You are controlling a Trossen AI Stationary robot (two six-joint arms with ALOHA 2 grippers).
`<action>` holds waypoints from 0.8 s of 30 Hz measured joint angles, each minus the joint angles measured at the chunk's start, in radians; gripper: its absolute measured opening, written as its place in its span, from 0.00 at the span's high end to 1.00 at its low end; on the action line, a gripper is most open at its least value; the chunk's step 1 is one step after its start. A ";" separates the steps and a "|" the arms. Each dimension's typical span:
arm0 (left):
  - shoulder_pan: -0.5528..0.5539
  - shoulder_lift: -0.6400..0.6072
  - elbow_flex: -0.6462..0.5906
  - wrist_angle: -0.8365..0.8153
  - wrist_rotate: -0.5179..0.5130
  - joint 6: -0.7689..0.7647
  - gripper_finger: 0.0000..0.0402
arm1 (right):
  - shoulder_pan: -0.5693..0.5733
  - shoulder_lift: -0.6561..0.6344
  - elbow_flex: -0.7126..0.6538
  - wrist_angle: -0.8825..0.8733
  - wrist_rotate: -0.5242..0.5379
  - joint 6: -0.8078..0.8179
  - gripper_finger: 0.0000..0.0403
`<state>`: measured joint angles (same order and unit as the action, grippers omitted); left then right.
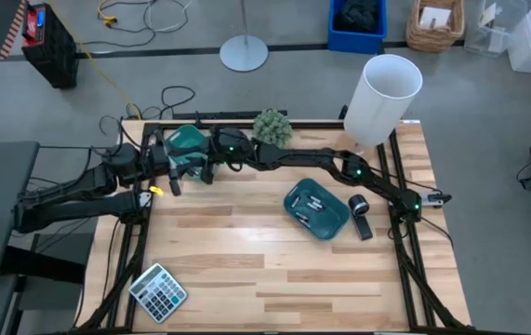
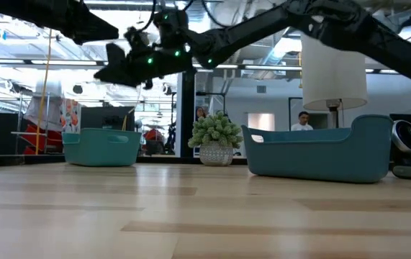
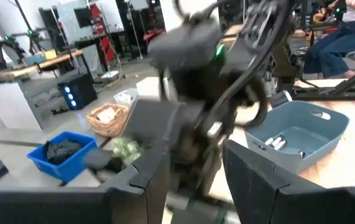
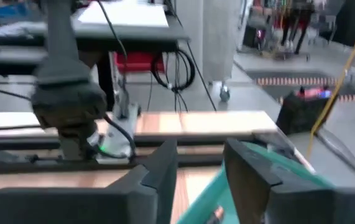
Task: Sort batteries
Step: Return to Home Position
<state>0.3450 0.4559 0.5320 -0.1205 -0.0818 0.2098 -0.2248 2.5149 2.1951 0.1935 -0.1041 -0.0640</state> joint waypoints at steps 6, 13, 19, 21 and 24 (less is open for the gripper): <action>0.000 -0.050 -0.031 -0.004 0.000 -0.020 0.65 | 0.003 -0.153 -0.221 0.110 0.000 -0.043 0.77; 0.000 -0.109 -0.059 0.012 0.000 -0.027 0.65 | -0.021 -0.431 -0.754 0.471 0.003 -0.037 0.91; 0.000 -0.078 -0.061 0.016 0.022 -0.037 0.65 | -0.027 -0.668 -1.195 0.710 0.003 -0.031 0.99; 0.000 -0.051 -0.061 0.022 0.027 -0.046 0.65 | -0.025 -0.751 -1.320 0.760 0.003 -0.031 0.99; 0.000 -0.002 -0.061 0.031 0.027 -0.057 0.65 | -0.017 -0.878 -1.498 0.847 0.004 -0.031 0.99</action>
<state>0.3447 0.4539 0.4713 -0.0895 -0.0553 0.1529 -0.2420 1.6370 0.6971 1.0402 -0.1004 -0.0953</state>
